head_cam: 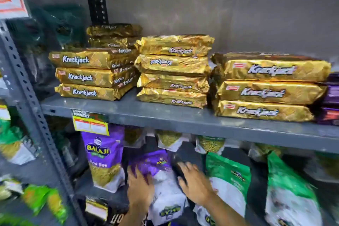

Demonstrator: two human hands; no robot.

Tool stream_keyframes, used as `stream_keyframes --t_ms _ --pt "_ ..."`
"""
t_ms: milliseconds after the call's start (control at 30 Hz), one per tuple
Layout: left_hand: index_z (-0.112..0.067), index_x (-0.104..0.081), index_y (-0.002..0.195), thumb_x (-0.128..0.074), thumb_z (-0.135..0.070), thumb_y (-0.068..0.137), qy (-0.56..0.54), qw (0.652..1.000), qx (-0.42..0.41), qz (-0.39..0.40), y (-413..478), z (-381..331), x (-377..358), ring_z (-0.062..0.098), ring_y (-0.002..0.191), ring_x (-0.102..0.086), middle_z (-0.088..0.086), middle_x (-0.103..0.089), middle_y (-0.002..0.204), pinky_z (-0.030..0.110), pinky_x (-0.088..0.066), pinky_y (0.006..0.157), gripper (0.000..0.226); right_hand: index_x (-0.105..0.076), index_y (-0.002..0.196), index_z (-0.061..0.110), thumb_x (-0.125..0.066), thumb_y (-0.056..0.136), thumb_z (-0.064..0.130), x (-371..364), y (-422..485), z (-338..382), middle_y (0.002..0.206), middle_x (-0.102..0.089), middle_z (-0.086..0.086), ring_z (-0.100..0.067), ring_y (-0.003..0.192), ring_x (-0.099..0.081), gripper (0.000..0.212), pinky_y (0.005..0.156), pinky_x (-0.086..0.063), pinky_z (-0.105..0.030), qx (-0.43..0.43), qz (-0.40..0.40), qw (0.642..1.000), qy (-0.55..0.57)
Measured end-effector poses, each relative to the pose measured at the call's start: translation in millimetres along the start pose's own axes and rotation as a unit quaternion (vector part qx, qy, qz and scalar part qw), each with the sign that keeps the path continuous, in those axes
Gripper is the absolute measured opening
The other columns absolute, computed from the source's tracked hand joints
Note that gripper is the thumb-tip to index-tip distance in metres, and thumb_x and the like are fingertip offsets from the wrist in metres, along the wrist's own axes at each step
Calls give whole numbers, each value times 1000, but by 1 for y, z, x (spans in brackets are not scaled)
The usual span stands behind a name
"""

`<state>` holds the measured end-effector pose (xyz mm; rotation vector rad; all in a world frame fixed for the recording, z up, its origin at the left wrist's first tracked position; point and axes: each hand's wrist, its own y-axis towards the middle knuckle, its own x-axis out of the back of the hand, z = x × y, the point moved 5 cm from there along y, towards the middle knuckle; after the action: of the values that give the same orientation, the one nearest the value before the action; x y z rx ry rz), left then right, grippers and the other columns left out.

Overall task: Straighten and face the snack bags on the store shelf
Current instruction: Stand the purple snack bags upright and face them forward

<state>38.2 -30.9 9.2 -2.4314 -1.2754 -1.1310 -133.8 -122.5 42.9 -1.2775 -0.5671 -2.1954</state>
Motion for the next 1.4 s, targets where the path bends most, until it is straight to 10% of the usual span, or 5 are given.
stream_keyframes --t_ms 267,433,733,1133,1400 --pt "11 -49 131 -62 -46 88 -133 933 323 82 60 39 -28 43 129 -50 31 -51 138 46 -40 104 72 -56 111 22 -81 69 36 -56 33 11 94 -63 12 0 81 -61 51 58 -43 -4 -195 81 950 230" --pt "11 -52 123 -69 -24 86 -226 949 221 8 60 26 -27 47 115 -58 34 -58 124 44 -46 92 54 -37 134 26 -89 51 39 -53 25 19 118 -67 12 -8 111 -63 98 97 -50 -31 -101 5 959 266" --pt "5 -36 141 -67 3 83 -389 921 -27 -17 104 -43 -2 42 114 -55 31 -53 126 21 -41 93 65 -4 149 40 -95 29 46 -43 49 1 118 -55 42 21 109 -50 151 86 -37 4 -113 -188 923 317" --pt "3 -44 129 -63 5 87 -509 859 24 -55 93 -23 -7 29 113 -57 26 -57 123 19 -47 94 46 -20 140 42 -89 49 48 -68 77 -9 129 -49 28 11 120 -48 115 99 -36 -6 -88 -221 906 350" --pt "1 -45 132 -41 -7 101 -547 794 263 -44 42 26 -67 16 104 -47 8 -50 115 11 -44 76 33 -65 117 21 -31 95 58 -68 101 -33 108 -74 4 -16 105 -65 55 106 -44 -41 -249 -216 697 637"
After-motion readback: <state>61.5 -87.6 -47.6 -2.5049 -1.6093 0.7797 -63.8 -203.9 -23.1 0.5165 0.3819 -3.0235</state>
